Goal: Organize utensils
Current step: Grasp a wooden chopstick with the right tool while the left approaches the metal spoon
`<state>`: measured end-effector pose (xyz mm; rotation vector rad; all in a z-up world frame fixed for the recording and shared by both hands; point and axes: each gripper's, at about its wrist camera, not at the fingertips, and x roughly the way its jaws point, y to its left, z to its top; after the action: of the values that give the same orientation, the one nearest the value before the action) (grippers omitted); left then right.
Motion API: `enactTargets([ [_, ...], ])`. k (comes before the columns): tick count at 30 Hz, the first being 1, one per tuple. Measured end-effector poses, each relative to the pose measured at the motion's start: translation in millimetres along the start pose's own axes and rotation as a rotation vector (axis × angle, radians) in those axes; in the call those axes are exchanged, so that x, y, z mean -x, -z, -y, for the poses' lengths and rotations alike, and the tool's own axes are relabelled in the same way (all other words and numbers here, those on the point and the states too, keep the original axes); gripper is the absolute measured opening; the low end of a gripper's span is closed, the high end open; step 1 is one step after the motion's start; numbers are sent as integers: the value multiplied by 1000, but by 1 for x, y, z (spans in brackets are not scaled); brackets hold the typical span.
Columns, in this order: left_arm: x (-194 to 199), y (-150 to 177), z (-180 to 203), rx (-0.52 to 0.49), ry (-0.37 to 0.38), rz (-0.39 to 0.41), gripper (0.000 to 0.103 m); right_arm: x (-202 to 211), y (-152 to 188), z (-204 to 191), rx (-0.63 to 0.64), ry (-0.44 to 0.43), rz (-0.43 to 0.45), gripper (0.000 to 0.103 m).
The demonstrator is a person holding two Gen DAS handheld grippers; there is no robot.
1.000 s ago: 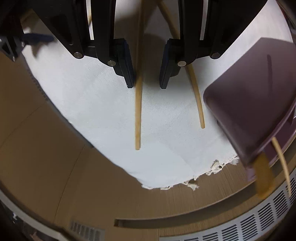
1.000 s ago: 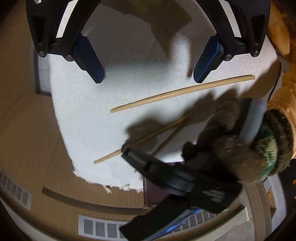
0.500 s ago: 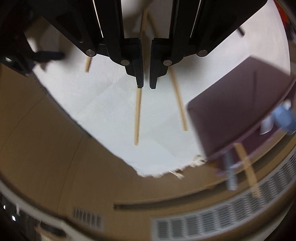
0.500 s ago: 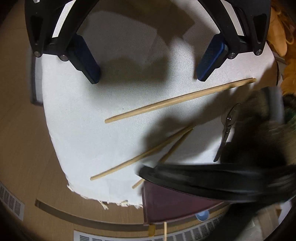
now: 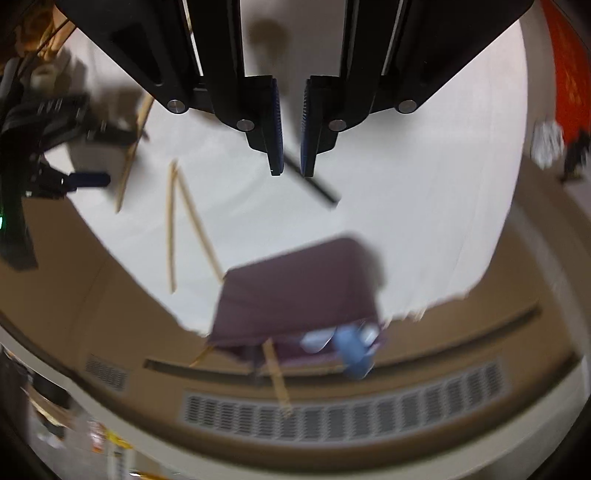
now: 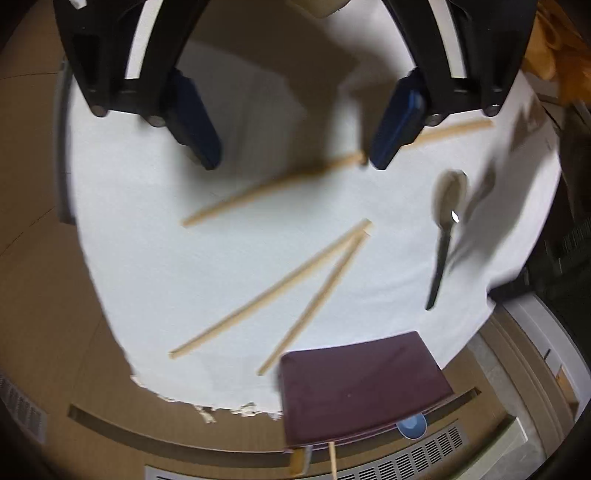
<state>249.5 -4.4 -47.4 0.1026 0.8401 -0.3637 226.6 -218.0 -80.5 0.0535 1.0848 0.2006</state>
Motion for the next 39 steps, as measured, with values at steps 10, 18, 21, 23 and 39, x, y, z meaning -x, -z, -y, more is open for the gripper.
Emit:
enactTargets([
  [10, -4, 28, -33, 126, 31, -50, 53, -31, -16, -55, 121, 93, 46, 52],
  [18, -16, 19, -28, 172, 77, -82, 69, -20, -6, -54, 235, 89, 57, 11],
  [21, -26, 10, -28, 207, 104, -108, 69, -18, -1, -40, 228, 118, 61, 11],
  [23, -35, 2, -29, 251, 112, -129, 69, -17, 3, -26, 203, 127, 69, 11],
  [39, -84, -36, 51, -57, 157, -182, 41, -18, 22, 17, 100, 72, 119, 23],
])
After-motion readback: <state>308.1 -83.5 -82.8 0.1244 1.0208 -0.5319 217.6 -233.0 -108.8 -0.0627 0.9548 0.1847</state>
